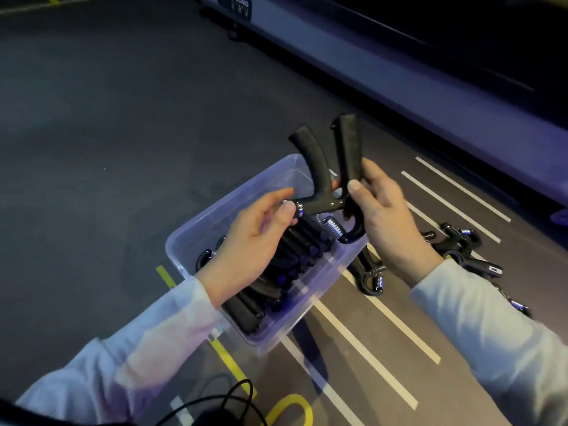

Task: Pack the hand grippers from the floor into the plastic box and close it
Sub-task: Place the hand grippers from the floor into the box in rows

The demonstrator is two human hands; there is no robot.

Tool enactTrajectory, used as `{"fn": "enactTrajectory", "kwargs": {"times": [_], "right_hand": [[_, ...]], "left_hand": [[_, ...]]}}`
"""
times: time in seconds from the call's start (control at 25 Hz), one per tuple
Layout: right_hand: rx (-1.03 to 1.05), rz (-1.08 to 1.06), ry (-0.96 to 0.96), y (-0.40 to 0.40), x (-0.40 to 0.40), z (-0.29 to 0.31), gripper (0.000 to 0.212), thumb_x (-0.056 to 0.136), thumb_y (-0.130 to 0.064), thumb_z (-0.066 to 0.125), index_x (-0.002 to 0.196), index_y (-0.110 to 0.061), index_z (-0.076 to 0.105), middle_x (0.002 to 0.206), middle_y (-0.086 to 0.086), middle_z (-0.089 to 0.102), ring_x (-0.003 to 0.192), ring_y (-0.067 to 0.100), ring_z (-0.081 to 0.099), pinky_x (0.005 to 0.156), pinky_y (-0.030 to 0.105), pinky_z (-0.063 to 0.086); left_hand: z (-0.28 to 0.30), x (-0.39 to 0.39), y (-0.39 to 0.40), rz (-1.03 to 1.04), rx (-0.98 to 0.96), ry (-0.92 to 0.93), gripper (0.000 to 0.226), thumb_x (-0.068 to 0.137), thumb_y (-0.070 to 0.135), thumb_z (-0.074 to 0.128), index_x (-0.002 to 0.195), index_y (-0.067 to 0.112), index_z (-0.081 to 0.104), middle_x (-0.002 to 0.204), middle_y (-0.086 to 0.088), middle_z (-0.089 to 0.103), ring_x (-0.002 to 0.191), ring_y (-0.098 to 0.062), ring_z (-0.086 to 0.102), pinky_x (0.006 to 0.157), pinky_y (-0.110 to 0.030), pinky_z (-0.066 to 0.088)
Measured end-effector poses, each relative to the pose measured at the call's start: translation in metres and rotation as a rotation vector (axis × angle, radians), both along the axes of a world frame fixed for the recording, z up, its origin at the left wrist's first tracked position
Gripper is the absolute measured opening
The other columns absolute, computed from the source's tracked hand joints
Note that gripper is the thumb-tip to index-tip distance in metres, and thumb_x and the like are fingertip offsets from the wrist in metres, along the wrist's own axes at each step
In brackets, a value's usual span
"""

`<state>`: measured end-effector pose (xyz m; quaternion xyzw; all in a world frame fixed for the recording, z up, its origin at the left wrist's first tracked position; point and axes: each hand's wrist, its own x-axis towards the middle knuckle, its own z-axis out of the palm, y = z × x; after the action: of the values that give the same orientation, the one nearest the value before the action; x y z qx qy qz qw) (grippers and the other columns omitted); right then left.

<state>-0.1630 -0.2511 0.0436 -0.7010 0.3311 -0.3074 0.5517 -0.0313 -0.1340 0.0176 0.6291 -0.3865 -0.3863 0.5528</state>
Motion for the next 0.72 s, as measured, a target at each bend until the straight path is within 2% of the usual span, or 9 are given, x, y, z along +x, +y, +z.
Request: {"fn": "enactTrajectory", "kwargs": {"times": [0.08,0.16,0.28,0.36,0.44,0.48,0.6,0.68,0.72], "right_hand": [[0.078,0.052,0.037,0.011,0.013,-0.001,0.036,0.097,-0.001,0.04,0.132,-0.002,0.043,0.087,0.006,0.06,0.072,0.004,0.06,0.063,0.013,0.049],[0.13,0.091,0.038,0.016,0.019,-0.002,0.047,0.098,0.001,0.036,0.142,-0.014,0.034,0.089,0.003,0.065,0.074,0.009,0.061,0.067,0.015,0.051],[0.143,0.149,0.044,0.012,0.015,-0.002,0.05,0.098,0.002,0.031,0.138,-0.025,0.042,0.103,-0.006,0.071,0.094,0.011,0.068,0.081,0.023,0.056],[-0.166,0.193,0.231,0.008,0.01,-0.005,0.048,0.093,0.002,0.037,0.133,-0.02,0.051,0.121,0.004,0.058,0.11,0.014,0.058,0.092,0.027,0.052],[-0.608,0.191,0.438,0.001,0.008,-0.006,0.038,0.088,-0.008,0.051,0.124,-0.016,0.058,0.126,0.007,0.042,0.114,0.009,0.044,0.1,0.022,0.041],[-0.727,0.224,0.471,-0.005,0.008,-0.006,0.031,0.088,-0.016,0.056,0.118,-0.013,0.06,0.127,0.006,0.041,0.115,0.01,0.042,0.101,0.022,0.036],[-0.625,0.349,0.454,-0.013,0.014,0.002,0.025,0.088,-0.031,0.055,0.102,-0.01,0.055,0.103,0.002,0.059,0.092,0.014,0.057,0.087,0.025,0.041],[-0.458,0.327,0.451,-0.013,0.018,0.004,0.018,0.092,-0.03,0.054,0.096,-0.013,0.05,0.078,-0.002,0.064,0.067,0.008,0.061,0.067,0.02,0.046],[-0.44,0.293,0.46,-0.013,0.019,0.003,0.017,0.094,-0.028,0.053,0.094,-0.012,0.049,0.07,-0.006,0.064,0.062,0.004,0.061,0.061,0.015,0.043]], "left_hand": [[0.006,0.005,0.003,-0.003,-0.006,0.174,0.025,0.089,0.03,0.05,0.113,0.024,0.057,0.103,-0.002,0.069,0.089,-0.019,0.069,0.084,-0.024,0.05],[0.009,0.01,0.007,0.023,0.012,0.223,0.019,0.091,0.016,0.051,0.103,0.024,0.063,0.092,0.0,0.073,0.08,-0.017,0.071,0.077,-0.023,0.053],[0.011,0.022,0.011,0.034,0.053,0.39,0.019,0.092,0.016,0.05,0.1,0.012,0.067,0.089,-0.003,0.074,0.074,-0.012,0.07,0.064,-0.016,0.053],[0.012,0.029,0.011,0.019,0.088,0.552,0.026,0.093,0.022,0.048,0.101,0.005,0.065,0.086,-0.006,0.073,0.071,-0.01,0.07,0.059,-0.014,0.052],[0.014,0.033,0.01,-0.009,0.147,0.668,0.03,0.093,0.027,0.045,0.101,0.004,0.064,0.076,-0.006,0.072,0.062,-0.007,0.068,0.053,-0.013,0.052],[0.015,0.034,0.009,-0.028,0.175,0.717,0.033,0.094,0.03,0.044,0.099,0.003,0.063,0.07,-0.004,0.069,0.056,-0.006,0.065,0.05,-0.013,0.051],[0.012,0.042,0.003,-0.071,0.221,0.821,0.053,0.095,0.042,0.038,0.086,-0.002,0.066,0.055,0.002,0.058,0.044,-0.003,0.055,0.042,-0.012,0.046],[0.004,0.045,-0.006,-0.034,0.208,0.86,0.065,0.095,0.051,0.028,0.079,0.002,0.067,0.057,0.0,0.06,0.05,-0.008,0.06,0.047,-0.017,0.049],[-0.004,0.045,-0.01,-0.011,0.228,0.776,0.065,0.096,0.052,0.023,0.08,0.005,0.065,0.063,-0.003,0.064,0.058,-0.013,0.064,0.054,-0.021,0.051]]}}
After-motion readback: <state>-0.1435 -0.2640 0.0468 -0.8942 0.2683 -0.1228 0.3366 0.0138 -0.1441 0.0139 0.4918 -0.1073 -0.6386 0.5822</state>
